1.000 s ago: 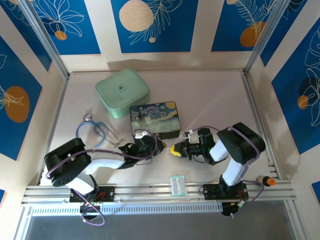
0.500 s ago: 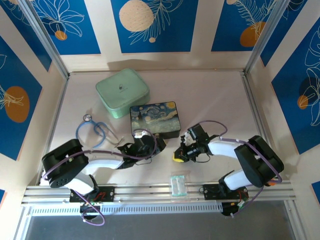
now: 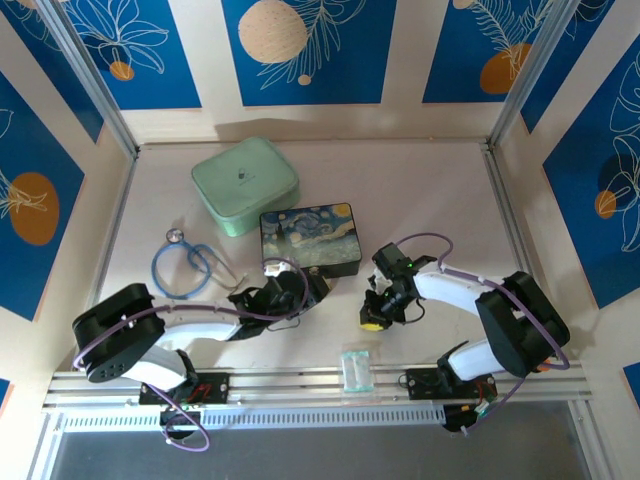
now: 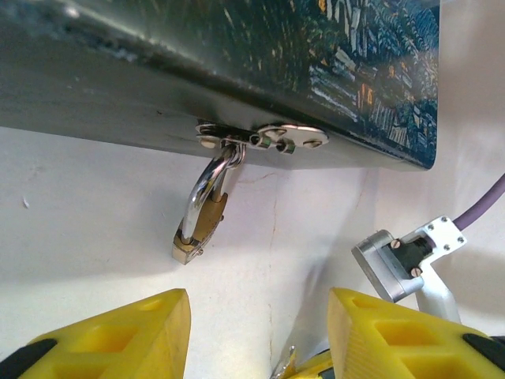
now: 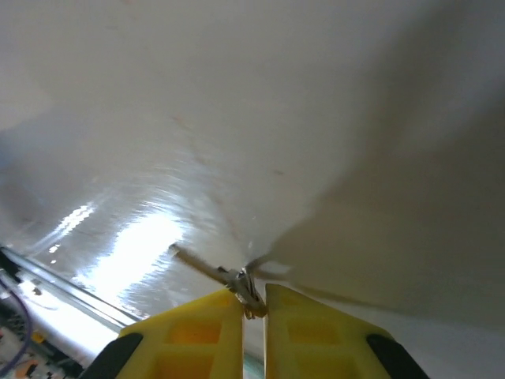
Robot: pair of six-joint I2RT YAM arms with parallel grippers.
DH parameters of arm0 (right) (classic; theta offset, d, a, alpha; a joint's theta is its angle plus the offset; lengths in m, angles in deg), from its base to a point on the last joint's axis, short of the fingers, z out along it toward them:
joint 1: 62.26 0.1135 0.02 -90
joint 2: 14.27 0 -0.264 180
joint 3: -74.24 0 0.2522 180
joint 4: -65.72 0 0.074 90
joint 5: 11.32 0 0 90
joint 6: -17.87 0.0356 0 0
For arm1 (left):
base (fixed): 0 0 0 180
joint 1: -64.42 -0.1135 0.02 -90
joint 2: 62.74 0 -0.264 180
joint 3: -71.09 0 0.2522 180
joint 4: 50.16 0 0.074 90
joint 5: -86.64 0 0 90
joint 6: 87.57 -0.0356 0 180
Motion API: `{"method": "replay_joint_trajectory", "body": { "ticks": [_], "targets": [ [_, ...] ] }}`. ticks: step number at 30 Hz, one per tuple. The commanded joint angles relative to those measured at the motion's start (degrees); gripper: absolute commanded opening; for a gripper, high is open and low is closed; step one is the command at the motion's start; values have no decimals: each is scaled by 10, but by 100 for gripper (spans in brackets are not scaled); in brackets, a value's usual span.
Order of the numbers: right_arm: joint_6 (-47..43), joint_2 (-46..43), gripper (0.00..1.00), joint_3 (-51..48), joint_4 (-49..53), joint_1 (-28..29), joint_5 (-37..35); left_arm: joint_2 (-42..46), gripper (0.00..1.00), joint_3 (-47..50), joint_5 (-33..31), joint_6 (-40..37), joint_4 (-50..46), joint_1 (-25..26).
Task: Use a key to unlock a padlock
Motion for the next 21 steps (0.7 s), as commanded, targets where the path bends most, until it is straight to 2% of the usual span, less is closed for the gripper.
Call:
{"method": "replay_joint_trajectory", "body": {
  "ticks": [1,6,13,19,21],
  "targets": [
    [-10,-4,14,10,63,4,-45,-2,48,8,2,-13,17,7],
    [-2,-17,18,14,67,7,-57,-11,48,12,11,-9,39,9],
    [8,-51,30,25,83,18,-102,-9,48,10,9,-11,41,11],
    [-31,-102,42,17,25,29,-85,12,48,-23,-16,-72,-28,24],
    [-45,-110,45,16,18,22,-80,21,43,-39,-23,-113,-61,32]
  ]
}}
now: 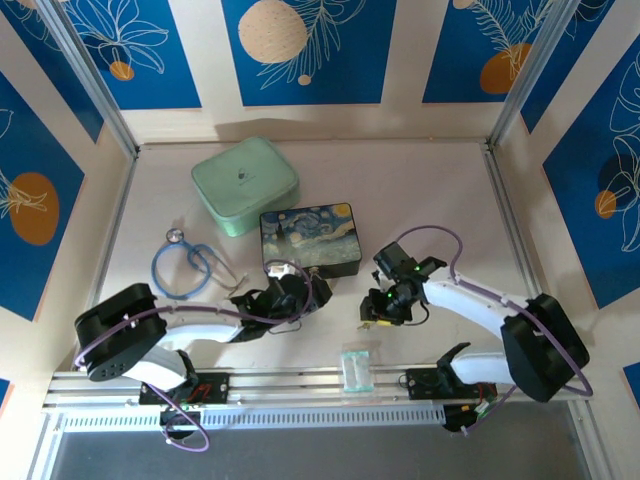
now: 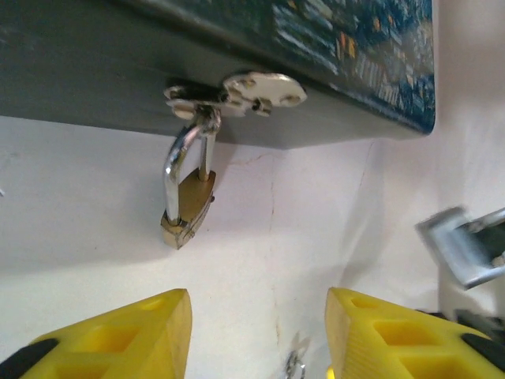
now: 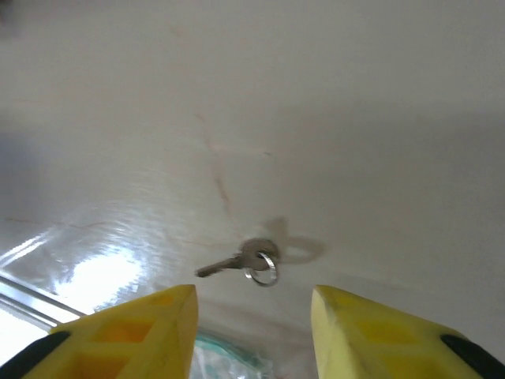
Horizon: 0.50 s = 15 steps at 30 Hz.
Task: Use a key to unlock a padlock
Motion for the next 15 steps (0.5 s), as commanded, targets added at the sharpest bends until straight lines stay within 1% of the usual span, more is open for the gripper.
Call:
{"method": "replay_joint_trajectory", "body": {
  "ticks": [1,3,5,6,8,10,13,15],
  "targets": [
    [-31,-13,45,5,-14,-9,12,25,39,-40,-21,-79,-65,16],
    [-33,-8,44,3,-18,-25,24,25,33,-57,-21,-115,-101,27],
    [-37,-4,38,-9,-46,-39,57,19,29,-81,-26,-151,-143,42],
    [-40,-2,36,-11,-56,-40,58,16,28,-93,-33,-163,-166,50],
    [-47,8,34,-4,-55,-36,38,13,24,-108,-46,-176,-212,62],
    [-49,20,34,-3,-60,-40,27,13,17,-97,-34,-176,-197,63],
    [-41,44,28,-3,-76,-42,56,-7,15,-100,-4,-169,-183,66],
    [-32,55,27,-4,-76,-39,67,-28,15,-117,4,-168,-195,74]
  ]
}}
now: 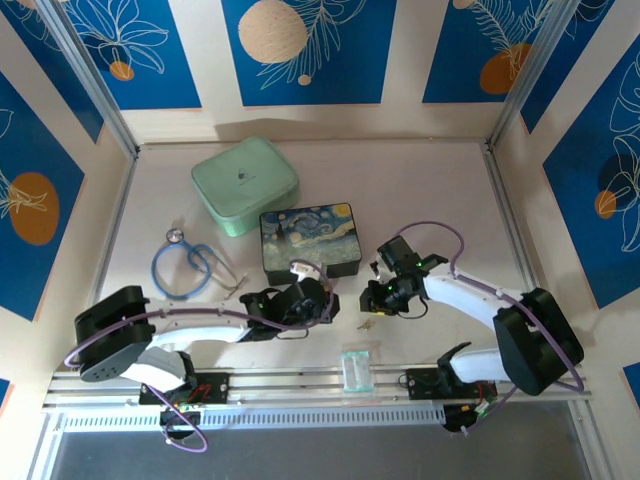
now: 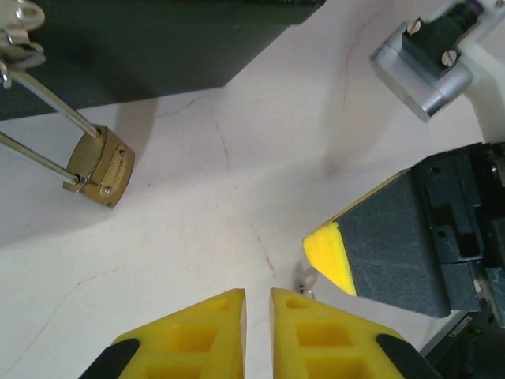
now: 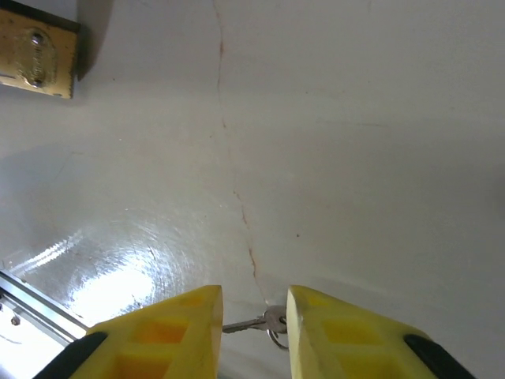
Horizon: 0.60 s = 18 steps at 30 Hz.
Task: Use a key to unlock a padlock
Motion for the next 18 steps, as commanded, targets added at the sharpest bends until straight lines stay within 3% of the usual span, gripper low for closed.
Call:
{"method": "replay_joint_trajectory", "body": {
  "ticks": [1,7,18],
  "targets": [
    [7,16,27,-2,-3,3,31,-32,15,-26,11,-16,-43,16],
    [27,16,27,-28,7,13,26,-30,16,-17,-12,-5,-45,23],
    [59,-8,27,-47,-10,32,81,-31,17,-4,-9,7,-24,23]
  ]
}}
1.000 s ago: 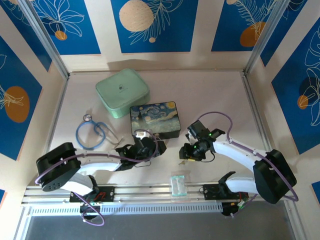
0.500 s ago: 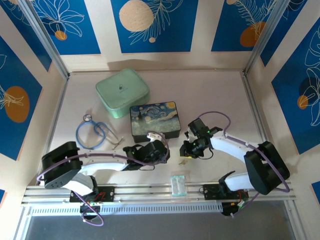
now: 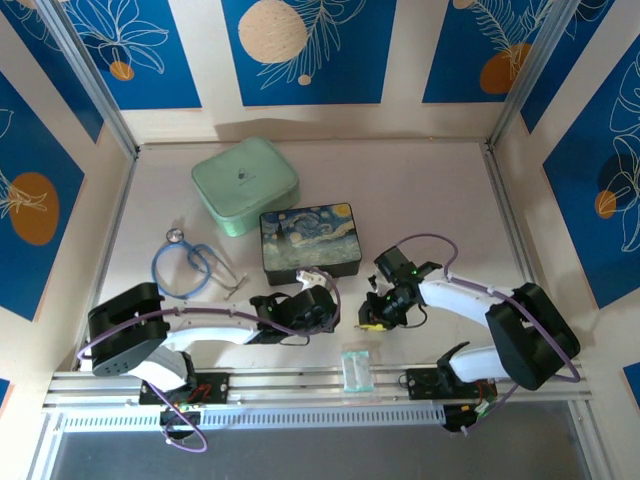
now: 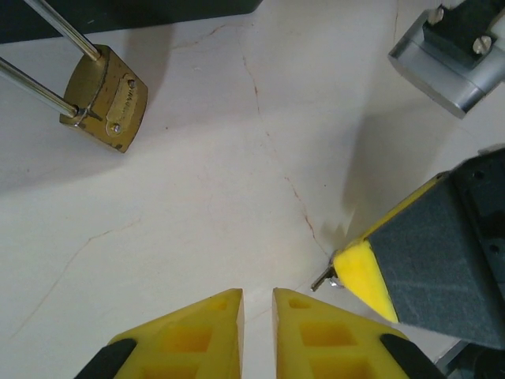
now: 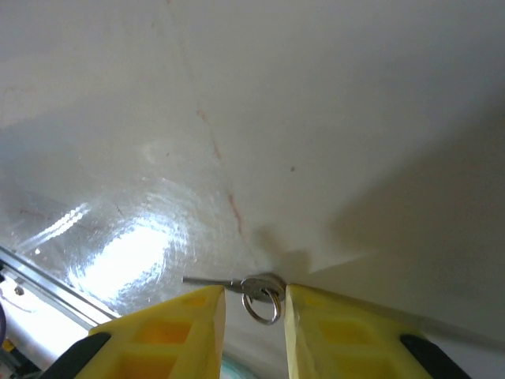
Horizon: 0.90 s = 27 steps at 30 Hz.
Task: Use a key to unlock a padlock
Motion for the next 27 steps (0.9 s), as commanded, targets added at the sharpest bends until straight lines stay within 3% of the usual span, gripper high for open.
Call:
{"method": "replay_joint_trajectory", "body": {
  "ticks": [1,4,9,12,13,15,18,22,27],
  "targets": [
    [19,-13,27,-8,-5,8,40,-1,17,8,-11,6,10,3],
    [25,-9,27,-2,7,16,33,1,17,11,-13,6,10,3],
    [10,-42,28,24,74,32,-61,14,18,20,-21,8,9,3],
    [-5,-75,51,28,83,55,-132,24,18,26,-30,8,9,4],
    [-6,-85,73,28,87,66,-162,27,19,28,-33,8,9,3],
    [-17,-98,77,28,83,73,-173,32,22,31,-39,8,9,3],
    [-50,-105,70,27,67,73,-152,33,29,37,-43,14,16,3],
    [-73,-103,41,18,22,73,-112,31,30,39,-41,19,25,3],
    [-76,-71,36,14,-10,74,-97,25,30,34,-38,20,24,4]
  ]
}}
